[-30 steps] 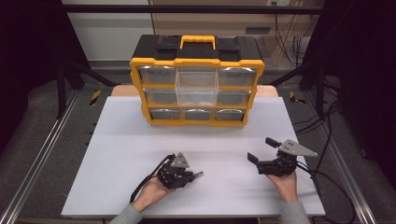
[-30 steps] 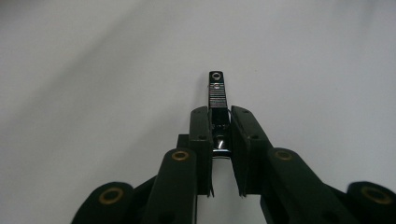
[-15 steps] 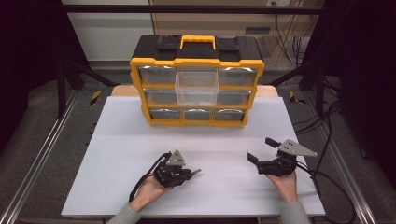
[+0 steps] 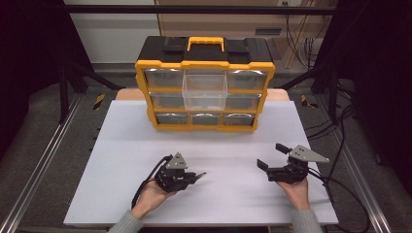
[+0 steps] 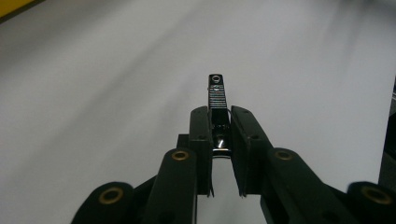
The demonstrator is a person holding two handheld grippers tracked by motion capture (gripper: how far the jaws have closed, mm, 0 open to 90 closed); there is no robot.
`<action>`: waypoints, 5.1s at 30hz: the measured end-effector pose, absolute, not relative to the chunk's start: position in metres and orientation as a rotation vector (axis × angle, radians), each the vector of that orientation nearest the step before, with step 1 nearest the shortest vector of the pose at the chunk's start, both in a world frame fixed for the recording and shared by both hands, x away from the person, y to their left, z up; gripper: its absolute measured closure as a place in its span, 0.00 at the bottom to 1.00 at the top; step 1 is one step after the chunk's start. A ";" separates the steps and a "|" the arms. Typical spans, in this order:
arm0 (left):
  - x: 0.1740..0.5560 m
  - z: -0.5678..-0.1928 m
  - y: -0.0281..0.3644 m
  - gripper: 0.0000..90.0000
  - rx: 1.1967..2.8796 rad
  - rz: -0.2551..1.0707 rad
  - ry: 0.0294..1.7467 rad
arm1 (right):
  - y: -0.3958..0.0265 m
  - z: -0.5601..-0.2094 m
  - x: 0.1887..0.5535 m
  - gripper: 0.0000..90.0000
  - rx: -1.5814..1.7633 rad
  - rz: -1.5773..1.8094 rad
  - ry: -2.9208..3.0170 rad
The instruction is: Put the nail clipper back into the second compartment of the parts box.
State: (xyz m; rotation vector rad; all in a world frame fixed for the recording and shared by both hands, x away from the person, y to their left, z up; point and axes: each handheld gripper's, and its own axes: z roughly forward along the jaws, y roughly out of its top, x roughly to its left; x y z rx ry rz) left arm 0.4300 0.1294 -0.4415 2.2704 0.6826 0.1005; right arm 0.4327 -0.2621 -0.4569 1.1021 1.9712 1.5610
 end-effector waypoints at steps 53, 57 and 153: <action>0.429 -0.376 0.166 0.88 2.136 0.206 0.698 | -0.264 -0.457 0.433 0.00 1.115 1.555 1.967; 0.430 -0.369 0.168 0.88 2.123 0.214 0.697 | -0.264 -0.457 0.433 0.00 1.112 1.555 1.965; 0.473 -0.225 0.130 0.88 1.954 0.395 0.608 | -0.265 -0.457 0.433 0.00 1.108 1.558 1.965</action>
